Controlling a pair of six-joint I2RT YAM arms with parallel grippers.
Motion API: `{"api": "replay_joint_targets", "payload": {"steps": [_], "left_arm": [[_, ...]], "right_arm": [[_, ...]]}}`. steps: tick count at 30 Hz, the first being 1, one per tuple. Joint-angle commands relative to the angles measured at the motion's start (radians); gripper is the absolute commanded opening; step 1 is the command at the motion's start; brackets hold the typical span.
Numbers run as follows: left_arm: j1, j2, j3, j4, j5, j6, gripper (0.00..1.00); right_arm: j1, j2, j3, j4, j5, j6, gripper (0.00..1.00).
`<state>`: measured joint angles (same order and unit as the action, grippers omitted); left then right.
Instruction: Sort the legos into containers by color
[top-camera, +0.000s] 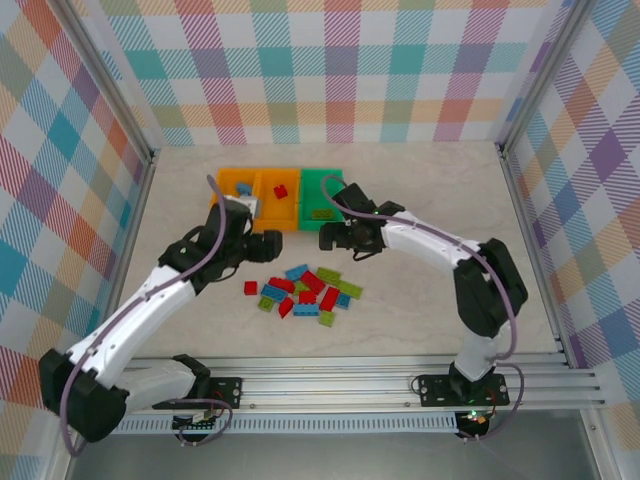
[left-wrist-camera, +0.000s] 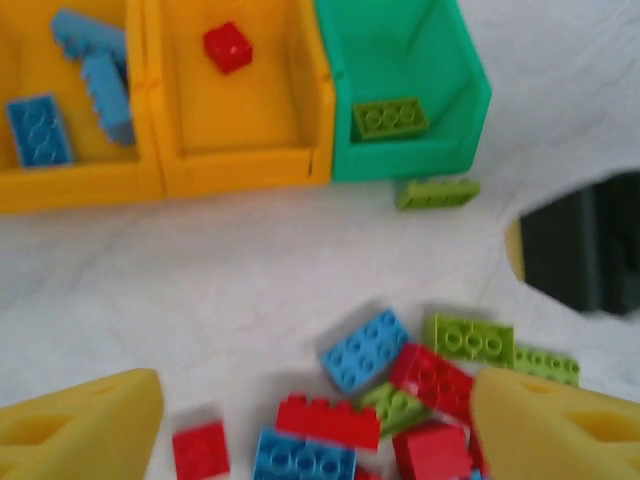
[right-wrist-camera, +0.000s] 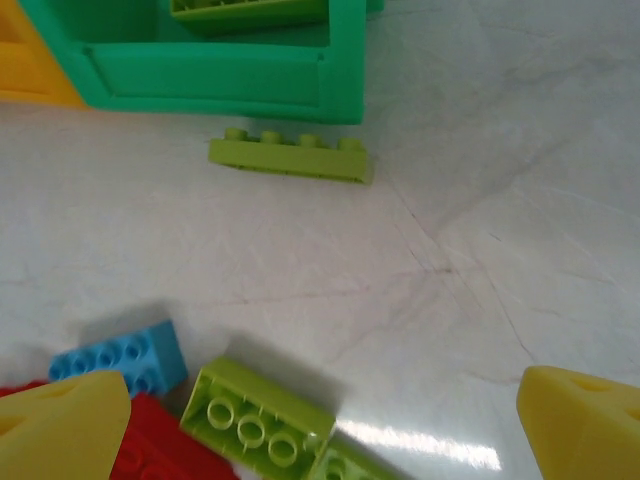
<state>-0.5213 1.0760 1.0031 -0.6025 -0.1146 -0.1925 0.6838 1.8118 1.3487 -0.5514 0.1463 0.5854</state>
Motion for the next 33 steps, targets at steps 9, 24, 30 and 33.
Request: {"api": "replay_joint_targets", "payload": {"steps": [9,24,30,33], "left_arm": [[0.004,-0.233,-0.046,-0.208,0.148,0.385,1.00],[0.004,-0.252,-0.104,-0.126,0.183,0.427,1.00],[0.006,-0.266,-0.110,-0.116,0.187,0.430,1.00],[0.009,-0.273,-0.116,-0.106,0.193,0.433,1.00]], "right_arm": [[0.014,0.252,0.169,0.134,0.053,0.030,1.00],[0.029,0.349,0.260,0.061,0.139,0.066,0.61],[0.029,0.185,0.159,0.100,0.133,0.068,0.55],[0.030,0.112,0.163,0.108,0.144,0.038,0.56]]}}
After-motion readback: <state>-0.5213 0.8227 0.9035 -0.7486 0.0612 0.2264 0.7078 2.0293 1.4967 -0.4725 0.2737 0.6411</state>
